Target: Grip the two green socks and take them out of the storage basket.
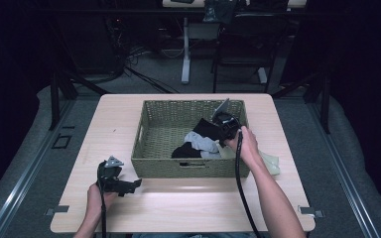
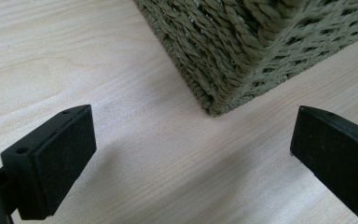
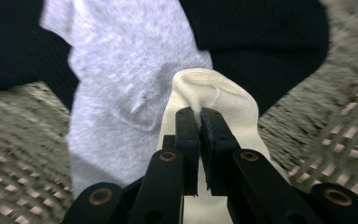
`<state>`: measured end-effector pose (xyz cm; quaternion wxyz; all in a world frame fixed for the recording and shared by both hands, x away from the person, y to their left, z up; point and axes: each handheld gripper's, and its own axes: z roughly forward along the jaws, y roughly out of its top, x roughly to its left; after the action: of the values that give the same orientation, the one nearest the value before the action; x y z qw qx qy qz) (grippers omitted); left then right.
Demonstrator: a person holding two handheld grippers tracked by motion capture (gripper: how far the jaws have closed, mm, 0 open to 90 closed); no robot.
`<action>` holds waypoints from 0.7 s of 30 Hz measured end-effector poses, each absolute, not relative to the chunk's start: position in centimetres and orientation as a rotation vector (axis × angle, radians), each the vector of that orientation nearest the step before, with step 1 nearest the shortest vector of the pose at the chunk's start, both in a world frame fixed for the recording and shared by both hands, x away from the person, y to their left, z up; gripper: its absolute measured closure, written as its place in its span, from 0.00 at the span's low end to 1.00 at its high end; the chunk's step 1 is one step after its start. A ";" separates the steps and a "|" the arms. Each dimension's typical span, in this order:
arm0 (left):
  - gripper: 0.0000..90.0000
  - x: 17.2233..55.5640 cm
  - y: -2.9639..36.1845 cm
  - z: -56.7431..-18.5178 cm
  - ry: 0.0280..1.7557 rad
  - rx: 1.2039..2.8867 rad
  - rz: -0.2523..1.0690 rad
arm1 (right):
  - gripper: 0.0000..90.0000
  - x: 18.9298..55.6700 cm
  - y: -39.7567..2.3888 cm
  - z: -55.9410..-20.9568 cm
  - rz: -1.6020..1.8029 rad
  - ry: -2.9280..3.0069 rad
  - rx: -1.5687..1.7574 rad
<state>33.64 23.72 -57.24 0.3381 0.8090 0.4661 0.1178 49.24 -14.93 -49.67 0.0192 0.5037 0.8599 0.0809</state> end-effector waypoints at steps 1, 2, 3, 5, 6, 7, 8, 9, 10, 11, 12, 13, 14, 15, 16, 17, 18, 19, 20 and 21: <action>0.00 33.6 23.7 -57.2 1.214 2.108 0.307 | 0.96 49.2 -14.9 -49.7 0.251 2.669 1.563; 0.00 33.7 23.7 -57.2 1.209 2.111 0.307 | 0.96 49.1 -15.1 -48.5 0.258 2.666 1.542; 0.00 33.7 23.7 -57.3 1.211 2.107 0.312 | 0.96 49.0 -15.1 -47.9 0.272 2.656 1.539; 0.00 33.6 23.7 -57.3 1.211 2.106 0.312 | 0.96 48.8 -15.3 -46.7 0.290 2.661 1.523; 0.00 33.6 23.7 -57.3 1.212 2.104 0.311 | 0.96 48.7 -15.3 -46.3 0.307 2.653 1.523; 0.00 33.6 23.7 -57.3 1.212 2.104 0.311 | 0.96 48.7 -15.4 -45.7 0.323 2.651 1.519; 0.00 33.6 23.7 -57.3 1.212 2.104 0.311 | 0.96 48.6 -15.5 -45.3 0.336 2.650 1.516; 0.00 33.6 23.7 -57.3 1.212 2.104 0.311 | 0.96 48.6 -15.5 -44.9 0.350 2.638 1.522; 0.00 33.6 23.7 -57.3 1.213 2.103 0.310 | 0.96 48.6 -15.7 -44.4 0.353 2.645 1.511; 0.00 33.6 23.7 -57.3 1.213 2.103 0.310 | 0.96 48.6 -15.7 -44.4 0.353 2.645 1.511; 0.00 33.6 23.6 -57.3 1.213 2.104 0.310 | 0.96 48.5 -15.7 -43.6 0.368 2.636 1.514; 0.00 33.6 23.6 -57.3 1.212 2.103 0.310 | 0.96 48.4 -15.7 -43.2 0.380 2.630 1.511; 0.00 33.6 23.6 -57.3 1.213 2.104 0.311 | 0.96 48.4 -15.8 -42.8 0.371 2.644 1.498; 0.00 33.6 23.6 -57.3 1.213 2.104 0.311 | 0.96 48.4 -15.8 -42.8 0.371 2.644 1.498; 0.00 33.6 23.6 -57.3 1.212 2.104 0.311 | 0.96 48.4 -15.9 -42.0 0.391 2.639 1.498; 0.00 33.6 23.6 -57.3 1.211 2.105 0.309 | 0.96 48.4 -15.9 -41.6 0.388 2.643 1.496; 0.00 33.6 23.6 -57.3 1.211 2.104 0.309 | 0.96 48.4 -15.9 -41.3 0.392 2.640 1.490; 0.00 33.6 23.6 -57.3 1.211 2.104 0.309 | 0.96 48.3 -15.8 -41.0 0.404 2.632 1.494; 0.00 33.6 23.6 -57.3 1.211 2.104 0.309 | 0.96 48.3 -15.8 -40.6 0.415 2.634 1.485; 0.00 33.6 23.6 -57.3 1.211 2.104 0.309 | 0.96 48.4 -15.8 -40.3 0.405 2.644 1.473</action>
<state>33.64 23.63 -57.27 0.3401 0.8085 0.4654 0.1186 48.36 -15.79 -40.25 0.0439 0.4820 0.8650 0.1324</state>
